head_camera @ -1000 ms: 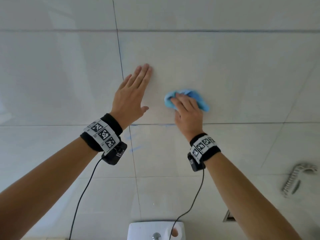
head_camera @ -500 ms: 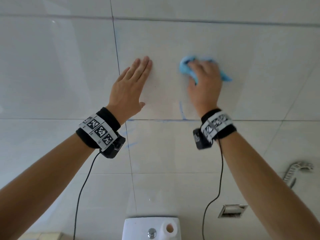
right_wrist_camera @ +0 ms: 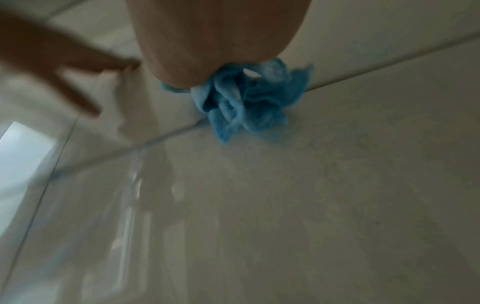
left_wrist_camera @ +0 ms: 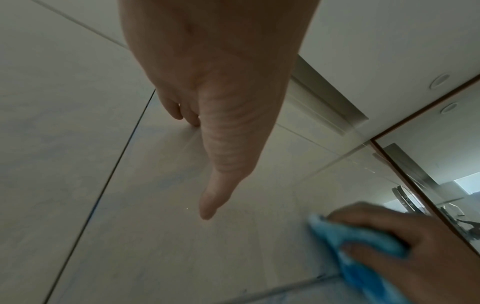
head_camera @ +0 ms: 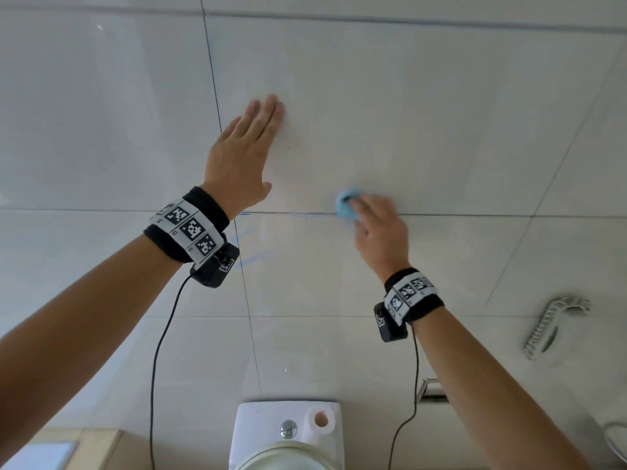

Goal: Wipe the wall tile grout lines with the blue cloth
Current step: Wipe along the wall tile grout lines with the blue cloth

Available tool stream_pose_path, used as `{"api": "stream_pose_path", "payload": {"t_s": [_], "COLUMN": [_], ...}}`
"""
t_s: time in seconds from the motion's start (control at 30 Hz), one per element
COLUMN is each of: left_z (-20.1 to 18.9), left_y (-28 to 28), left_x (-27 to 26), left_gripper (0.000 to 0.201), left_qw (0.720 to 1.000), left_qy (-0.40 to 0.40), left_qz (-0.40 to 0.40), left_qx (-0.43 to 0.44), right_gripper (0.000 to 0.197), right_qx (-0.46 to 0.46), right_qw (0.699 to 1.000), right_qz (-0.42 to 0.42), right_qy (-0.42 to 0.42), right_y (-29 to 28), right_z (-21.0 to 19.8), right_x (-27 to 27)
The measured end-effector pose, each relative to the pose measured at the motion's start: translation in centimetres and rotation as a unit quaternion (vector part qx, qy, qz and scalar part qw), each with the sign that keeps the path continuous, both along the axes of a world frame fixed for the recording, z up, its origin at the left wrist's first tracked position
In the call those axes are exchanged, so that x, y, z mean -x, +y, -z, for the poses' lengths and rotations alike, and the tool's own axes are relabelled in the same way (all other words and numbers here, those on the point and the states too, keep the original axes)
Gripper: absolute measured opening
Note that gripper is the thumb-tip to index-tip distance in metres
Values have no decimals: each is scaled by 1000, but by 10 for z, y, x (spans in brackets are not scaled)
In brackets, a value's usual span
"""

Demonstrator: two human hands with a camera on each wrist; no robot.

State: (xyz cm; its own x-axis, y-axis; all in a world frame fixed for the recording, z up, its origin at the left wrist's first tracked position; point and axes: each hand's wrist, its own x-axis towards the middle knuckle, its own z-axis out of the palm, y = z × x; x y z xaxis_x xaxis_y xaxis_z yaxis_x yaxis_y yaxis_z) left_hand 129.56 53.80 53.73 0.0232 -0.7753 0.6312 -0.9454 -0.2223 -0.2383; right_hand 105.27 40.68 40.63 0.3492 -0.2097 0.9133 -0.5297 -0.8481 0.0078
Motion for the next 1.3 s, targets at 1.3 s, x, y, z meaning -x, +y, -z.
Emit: {"api": "stream_pose_path", "payload": {"t_s": [1.3], "left_z": [80], "left_y": [-8], "left_x": [8], "left_gripper": [134], "left_qw": [996], "left_qy": [4], "left_qz": [91], "left_qx": [-11], "right_gripper": [40], "right_qx": [-90], "right_qw": [976], "right_qz": [156], "right_qy": [-120], "right_y": [-15], "right_z": [41], "right_x": [39]}}
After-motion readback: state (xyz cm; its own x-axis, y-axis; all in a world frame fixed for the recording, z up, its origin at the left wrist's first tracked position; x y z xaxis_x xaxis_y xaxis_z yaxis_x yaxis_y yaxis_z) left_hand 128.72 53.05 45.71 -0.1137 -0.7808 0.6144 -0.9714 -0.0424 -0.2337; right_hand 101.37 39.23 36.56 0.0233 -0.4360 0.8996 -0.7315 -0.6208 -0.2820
